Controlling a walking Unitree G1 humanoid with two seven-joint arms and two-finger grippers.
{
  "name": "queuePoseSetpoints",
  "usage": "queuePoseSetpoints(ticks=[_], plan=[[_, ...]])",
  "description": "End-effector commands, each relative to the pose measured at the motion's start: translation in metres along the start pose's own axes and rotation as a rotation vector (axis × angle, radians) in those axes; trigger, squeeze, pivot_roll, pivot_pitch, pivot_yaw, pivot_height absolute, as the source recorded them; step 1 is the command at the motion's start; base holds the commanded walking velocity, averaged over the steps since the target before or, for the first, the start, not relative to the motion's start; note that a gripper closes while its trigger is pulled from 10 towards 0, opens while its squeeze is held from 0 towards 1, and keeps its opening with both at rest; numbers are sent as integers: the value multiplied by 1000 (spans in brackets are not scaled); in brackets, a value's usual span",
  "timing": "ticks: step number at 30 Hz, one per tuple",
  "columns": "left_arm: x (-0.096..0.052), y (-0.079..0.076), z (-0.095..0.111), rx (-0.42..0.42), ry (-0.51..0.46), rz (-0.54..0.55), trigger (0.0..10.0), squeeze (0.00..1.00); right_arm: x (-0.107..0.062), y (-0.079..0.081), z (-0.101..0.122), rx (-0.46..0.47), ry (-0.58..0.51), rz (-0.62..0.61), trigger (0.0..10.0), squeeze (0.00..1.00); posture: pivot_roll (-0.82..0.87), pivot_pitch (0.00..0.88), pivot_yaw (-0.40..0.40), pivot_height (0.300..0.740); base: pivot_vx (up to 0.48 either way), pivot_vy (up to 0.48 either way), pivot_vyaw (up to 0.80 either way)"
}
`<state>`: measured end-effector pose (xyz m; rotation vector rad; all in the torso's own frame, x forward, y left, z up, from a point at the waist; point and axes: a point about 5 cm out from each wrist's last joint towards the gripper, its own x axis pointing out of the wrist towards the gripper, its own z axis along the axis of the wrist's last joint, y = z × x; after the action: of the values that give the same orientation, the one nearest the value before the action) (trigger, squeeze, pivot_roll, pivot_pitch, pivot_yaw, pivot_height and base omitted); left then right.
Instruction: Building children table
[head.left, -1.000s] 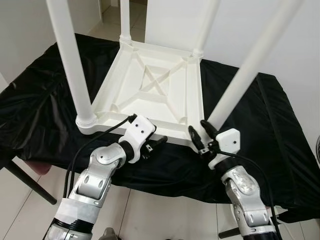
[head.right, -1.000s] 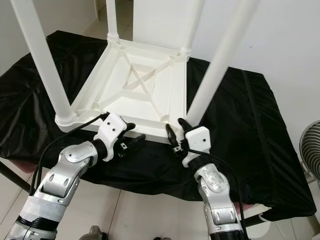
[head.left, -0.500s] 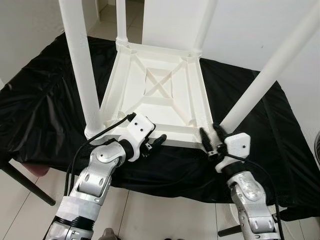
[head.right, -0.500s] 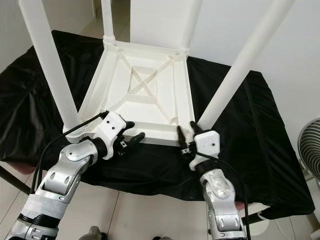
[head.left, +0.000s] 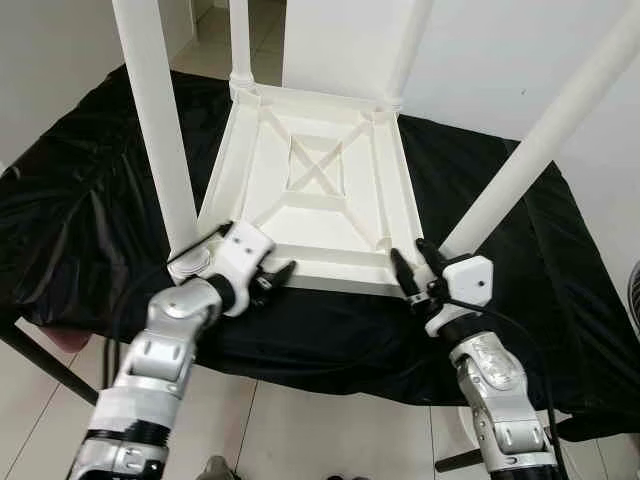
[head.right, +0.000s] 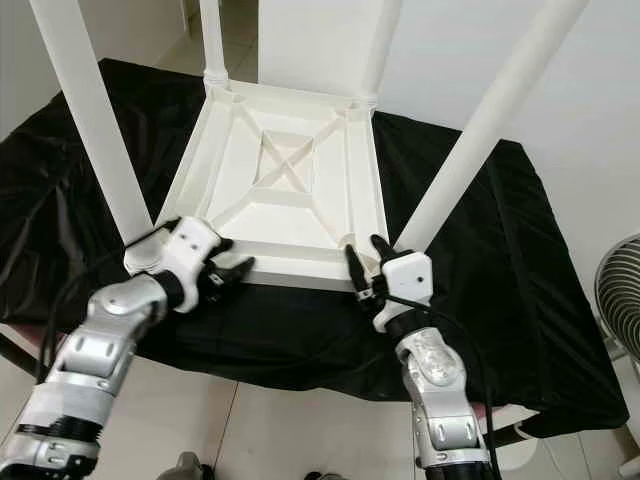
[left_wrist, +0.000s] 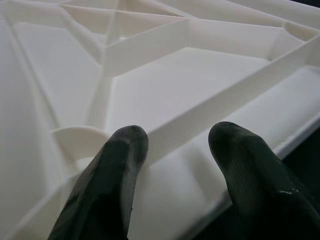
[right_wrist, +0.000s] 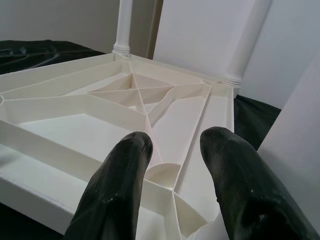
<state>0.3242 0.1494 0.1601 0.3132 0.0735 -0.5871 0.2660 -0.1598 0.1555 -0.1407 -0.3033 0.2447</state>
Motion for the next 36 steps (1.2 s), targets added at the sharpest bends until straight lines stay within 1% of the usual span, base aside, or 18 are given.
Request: queuePoseSetpoints(ticks=[1, 2, 4, 5, 6, 8, 9, 11, 13, 17, 20, 24, 27, 29, 31, 33, 35, 36], plan=[[-5, 21, -4, -8, 14, 296, 10000, 0, -4, -14, 2, -26, -11, -88, 10000, 0, 129, 95, -100, 740, 0, 0, 0], [-5, 21, -4, -8, 14, 296, 10000, 0, -4, -14, 2, -26, -11, -88, 10000, 0, 129, 95, -100, 740, 0, 0, 0], [-9, 31, -4, 7, 17, 320, 10000, 0, -6, -16, 2, -33, -7, -111, 10000, 0, 129, 96, -98, 740, 0, 0, 0], [-9, 31, -4, 7, 17, 320, 10000, 0, -6, -16, 2, -33, -7, -111, 10000, 0, 129, 96, -98, 740, 0, 0, 0], [-10, 37, -2, 30, 12, 322, 10000, 0, -8, -15, 1, -25, 0, -114, 10000, 0, 129, 95, -101, 740, 0, 0, 0], [-10, 37, -2, 30, 12, 322, 10000, 0, -8, -15, 1, -25, 0, -114, 10000, 0, 129, 95, -101, 740, 0, 0, 0], [-11, 39, 0, 62, 9, 308, 10000, 0, -8, -12, 0, -11, 6, -104, 10000, 0, 129, 97, -100, 740, 0, 0, 0], [-11, 39, 0, 62, 9, 308, 10000, 0, -8, -12, 0, -11, 6, -104, 10000, 0, 129, 97, -100, 740, 0, 0, 0], [-4, 36, 9, 87, -23, 271, 10000, 0, -8, -6, 0, 2, 2, -95, 10000, 0, 123, 102, -100, 740, 0, 0, 0], [2, 30, 15, 96, -48, 246, 10000, 0, -10, -6, 0, -1, 5, -106, 10000, 0, 120, 103, -100, 740, 0, 0, 0], [8, 25, 19, 78, -71, 231, 10000, 0, -15, -9, 2, -27, 1, -157, 10000, 0, 100, 104, -97, 740, 0, 0, 0], [11, 23, 19, 74, -77, 219, 10000, 0, -19, -11, 3, -44, 1, -197, 10000, 0, 90, 105, -94, 740, 0, 0, 0], [14, 19, 20, 73, -84, 196, 10000, 0, -27, -12, 2, -54, 15, -230, 10000, 0, 76, 107, -87, 740, 0, 0, 0], [15, 18, 20, 74, -86, 192, 10000, 0, -29, -12, 2, -57, 18, -237, 10000, 0, 76, 107, -87, 740, 0, 0, 0], [18, 15, 18, 71, -84, 180, 10000, 0, -38, -16, 2, -82, 26, -276, 10000, 0, 58, 113, -77, 740, 0, 0, 0], [19, 14, 18, 69, -84, 170, 10000, 0, -40, -16, 2, -76, 36, -277, 10000, 0, 56, 113, -75, 740, 0, 0, 0], [21, 11, 18, 68, -87, 160, 10000, 0, -40, -11, 1, -67, 41, -230, 10000, 0, 52, 115, -71, 740, 0, 0, 0], [21, 11, 18, 68, -87, 160, 10000, 0, -40, -11, 1, -67, 41, -230, 10000, 0, 52, 115, -71, 740, 0, 0, 0]])
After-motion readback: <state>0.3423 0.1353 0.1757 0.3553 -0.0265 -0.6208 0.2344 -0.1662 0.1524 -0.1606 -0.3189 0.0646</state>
